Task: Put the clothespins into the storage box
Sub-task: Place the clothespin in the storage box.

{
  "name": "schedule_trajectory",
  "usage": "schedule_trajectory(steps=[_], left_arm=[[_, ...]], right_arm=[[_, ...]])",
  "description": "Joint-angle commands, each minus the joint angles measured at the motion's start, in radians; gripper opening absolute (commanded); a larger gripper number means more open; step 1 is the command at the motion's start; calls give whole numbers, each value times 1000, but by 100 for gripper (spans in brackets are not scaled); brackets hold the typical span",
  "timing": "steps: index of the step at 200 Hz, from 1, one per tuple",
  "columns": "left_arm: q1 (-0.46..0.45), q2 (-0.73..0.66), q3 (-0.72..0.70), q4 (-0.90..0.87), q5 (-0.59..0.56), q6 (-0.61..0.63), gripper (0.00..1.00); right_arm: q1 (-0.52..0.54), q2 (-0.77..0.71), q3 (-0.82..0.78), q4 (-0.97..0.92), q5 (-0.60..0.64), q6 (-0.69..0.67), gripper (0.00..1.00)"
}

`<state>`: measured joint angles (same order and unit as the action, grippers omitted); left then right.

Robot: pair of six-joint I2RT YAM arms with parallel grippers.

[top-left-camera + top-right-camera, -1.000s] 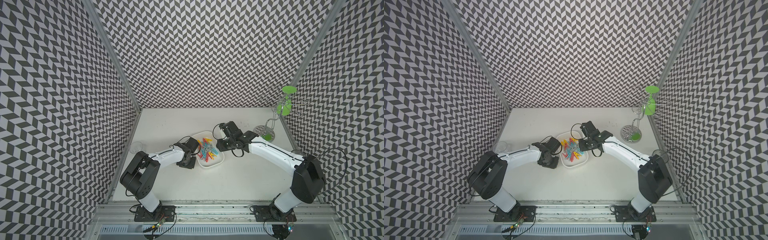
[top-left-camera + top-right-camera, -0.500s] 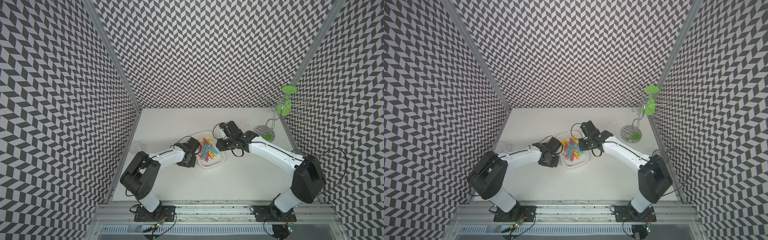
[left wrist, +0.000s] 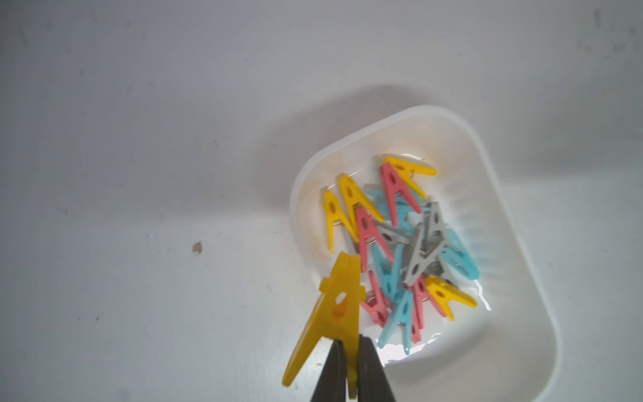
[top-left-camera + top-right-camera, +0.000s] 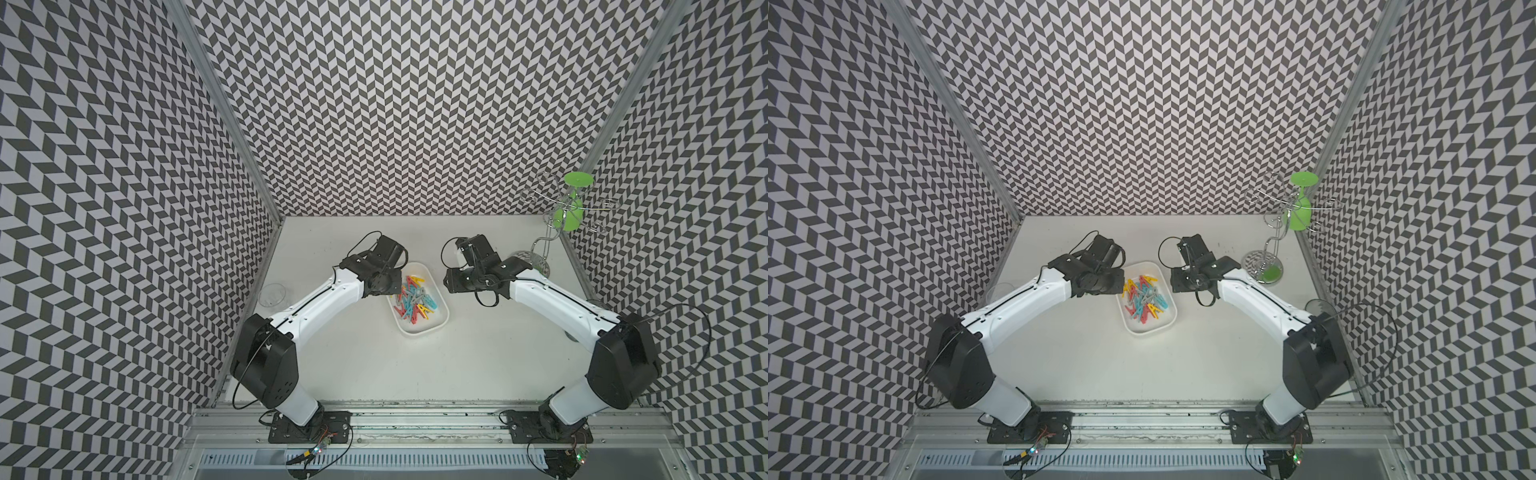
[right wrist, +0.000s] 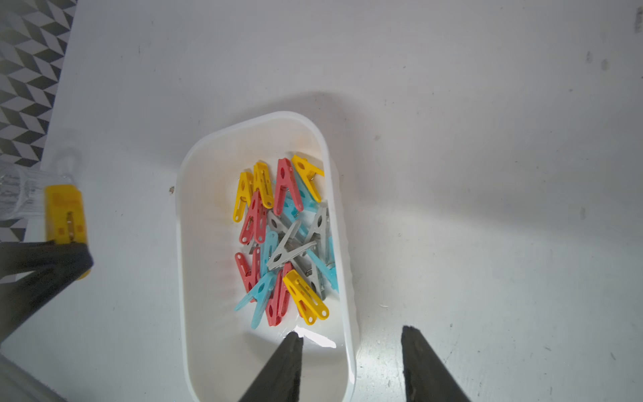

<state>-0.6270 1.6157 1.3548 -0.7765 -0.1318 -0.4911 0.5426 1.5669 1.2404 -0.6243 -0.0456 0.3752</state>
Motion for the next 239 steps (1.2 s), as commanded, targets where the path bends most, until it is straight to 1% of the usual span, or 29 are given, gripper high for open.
schedule_trajectory(steps=[1, 39, 54, 76, 110, 121, 131, 155, 167, 174, 176, 178, 182, 183, 186, 187, 189, 199, 214, 224, 239], left_arm=[[-26, 112, 65, -19, 30, 9, 12], [-27, 259, 134, -10, 14, 8, 12], [-27, 287, 130, 2, 19, 6, 12], [-26, 304, 117, 14, 44, 6, 15], [-14, 281, 132, 17, 74, 13, 26], [-2, 260, 143, 18, 76, 12, 27], [17, 236, 155, 21, 77, 15, 28], [91, 142, 144, 89, 72, 44, 35], [150, 83, 105, 162, 80, 68, 43], [188, 49, 66, 222, 86, 89, 51], [200, 40, 54, 239, 85, 92, 57], [212, 30, 43, 253, 83, 93, 61], [236, 15, 23, 277, 80, 94, 69], [245, 12, 19, 282, 81, 94, 70], [263, 0, 4, 301, 82, 93, 92], [272, -3, 0, 307, 82, 94, 96], [285, -10, -12, 320, 85, 94, 99], [349, -42, -72, 397, 92, 121, 100], [447, -58, -140, 466, 101, 128, 100], [506, -62, -183, 501, 62, 116, 100], [565, -81, -273, 595, -10, 127, 100]], right_arm=[[-9, -31, -15, 34, 12, 6, 49], [-17, -42, -28, 33, 12, 6, 50], [-22, -49, -39, 33, 12, 7, 50], [-31, -60, -60, 34, 11, 7, 50], [-50, -64, -83, 41, 15, -7, 52], [-58, -69, -88, 54, 14, -24, 54], [-62, -77, -93, 69, 20, -46, 55], [-82, -110, -120, 135, 66, -89, 64], [-99, -122, -145, 179, 117, -101, 70], [-120, -126, -154, 201, 129, -109, 74], [-126, -128, -157, 209, 132, -111, 76], [-134, -129, -159, 216, 133, -113, 84], [-148, -131, -167, 234, 139, -115, 96], [-151, -131, -169, 237, 141, -114, 98], [-164, -133, -174, 252, 145, -114, 99], [-167, -133, -176, 255, 146, -114, 99], [-175, -133, -179, 265, 147, -114, 99], [-213, -131, -193, 308, 140, -133, 99], [-262, -134, -241, 410, 177, -159, 99], [-300, -146, -295, 512, 221, -150, 99], [-348, -185, -419, 714, 277, -131, 99]])
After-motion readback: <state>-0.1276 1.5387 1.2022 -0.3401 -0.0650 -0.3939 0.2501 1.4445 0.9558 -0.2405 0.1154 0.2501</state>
